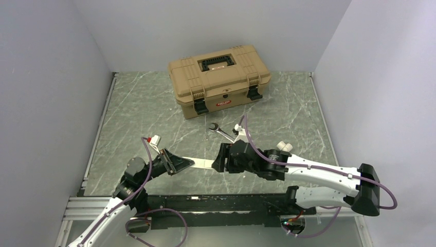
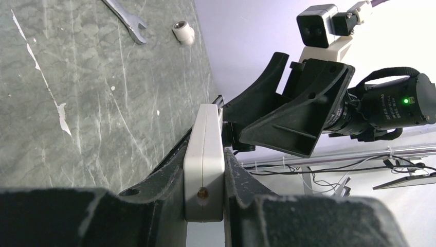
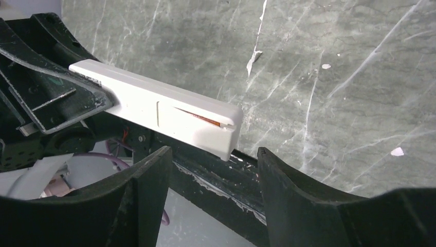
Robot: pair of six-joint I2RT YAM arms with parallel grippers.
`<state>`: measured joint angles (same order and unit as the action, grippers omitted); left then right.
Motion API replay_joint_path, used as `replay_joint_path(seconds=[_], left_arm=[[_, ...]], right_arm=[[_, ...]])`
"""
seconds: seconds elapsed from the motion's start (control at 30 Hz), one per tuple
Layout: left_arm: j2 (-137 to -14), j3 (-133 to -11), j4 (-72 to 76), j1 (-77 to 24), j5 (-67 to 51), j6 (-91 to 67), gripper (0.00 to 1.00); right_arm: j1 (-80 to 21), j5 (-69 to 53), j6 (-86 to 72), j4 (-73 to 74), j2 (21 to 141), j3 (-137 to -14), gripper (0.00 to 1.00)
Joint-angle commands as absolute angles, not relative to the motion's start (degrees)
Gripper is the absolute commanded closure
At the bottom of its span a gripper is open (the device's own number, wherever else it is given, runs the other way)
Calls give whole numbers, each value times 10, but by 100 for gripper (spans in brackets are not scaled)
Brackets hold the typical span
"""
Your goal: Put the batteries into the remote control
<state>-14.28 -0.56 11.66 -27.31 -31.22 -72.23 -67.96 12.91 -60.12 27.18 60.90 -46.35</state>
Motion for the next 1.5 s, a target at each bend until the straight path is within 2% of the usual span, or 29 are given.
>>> replay_joint_path(seconds=[0.0,0.3,0.43,0.57,1.03,1.47], left_arm=[[-130,19,151,-275,-322,-729,100],[-126,19,150,-275,-323,-731,100],[-127,19,154,-275,-323,-732,100],[-129,18,154,-275,-324,-731,100],[-120,20,148,-274,-323,-733,100],[-117,13,137,-276,-320,-728,100]], right_arm=[[-680,128,-593,244,629,-490,36],[-679,141,-597,214,629,-470,37],[-679,147,-597,198,630,-462,32],[-679,152,-598,192,642,-462,32],[-678,149,-602,190,657,-455,54],[-677,145,-608,204,644,-445,58]])
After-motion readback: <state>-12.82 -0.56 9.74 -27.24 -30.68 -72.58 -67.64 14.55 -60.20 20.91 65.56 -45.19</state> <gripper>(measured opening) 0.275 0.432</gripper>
